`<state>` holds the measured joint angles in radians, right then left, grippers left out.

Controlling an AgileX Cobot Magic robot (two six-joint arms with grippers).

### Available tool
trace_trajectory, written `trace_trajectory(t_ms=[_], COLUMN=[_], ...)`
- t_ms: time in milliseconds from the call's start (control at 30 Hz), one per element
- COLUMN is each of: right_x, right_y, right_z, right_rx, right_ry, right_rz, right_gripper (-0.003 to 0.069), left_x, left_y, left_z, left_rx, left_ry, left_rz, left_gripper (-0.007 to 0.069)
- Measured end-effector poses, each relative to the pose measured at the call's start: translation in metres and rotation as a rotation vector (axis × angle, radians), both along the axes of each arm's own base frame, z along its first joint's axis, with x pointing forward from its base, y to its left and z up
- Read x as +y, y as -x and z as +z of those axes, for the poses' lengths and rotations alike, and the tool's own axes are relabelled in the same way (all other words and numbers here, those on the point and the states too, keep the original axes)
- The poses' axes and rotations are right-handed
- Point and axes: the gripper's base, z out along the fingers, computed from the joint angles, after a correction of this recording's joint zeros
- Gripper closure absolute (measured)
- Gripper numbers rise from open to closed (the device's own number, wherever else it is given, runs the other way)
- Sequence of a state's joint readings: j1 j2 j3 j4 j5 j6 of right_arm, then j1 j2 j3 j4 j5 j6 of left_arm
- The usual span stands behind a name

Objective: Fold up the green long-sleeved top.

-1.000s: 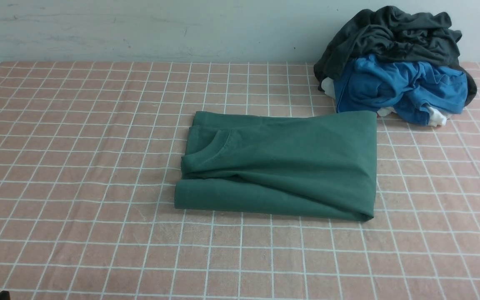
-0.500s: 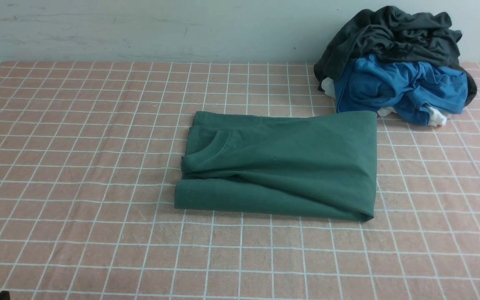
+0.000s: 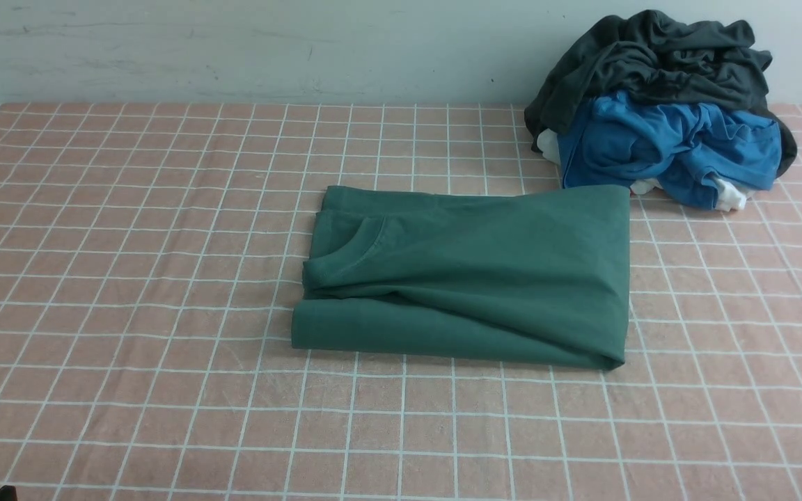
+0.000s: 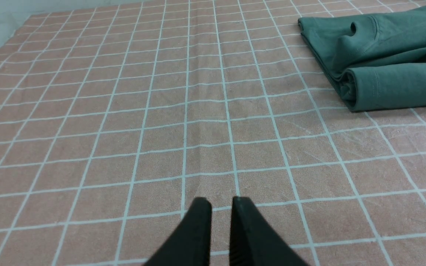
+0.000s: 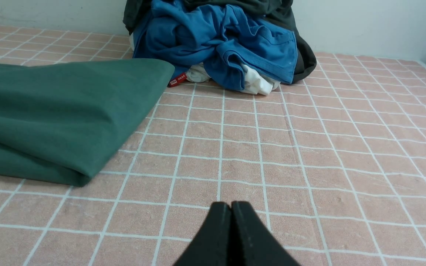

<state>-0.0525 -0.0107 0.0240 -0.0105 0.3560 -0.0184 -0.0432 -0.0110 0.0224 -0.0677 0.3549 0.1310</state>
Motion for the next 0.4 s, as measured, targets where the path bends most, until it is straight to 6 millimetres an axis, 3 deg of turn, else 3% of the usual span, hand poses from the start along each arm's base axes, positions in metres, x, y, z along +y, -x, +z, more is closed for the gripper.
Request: trace_trajectory(t_ms=[400], right_x=[0.0], right_y=[0.0], right_z=[0.0], right_rx=[0.001], right_ry=[0.015], right_rz=[0.003], right_gripper=[0.0671], left_x=[0.0], left_y=[0.0], left_z=[0.0], left_rx=[0.0], left_ry=[0.0], left_rz=[0.0], left_gripper=[0.0554])
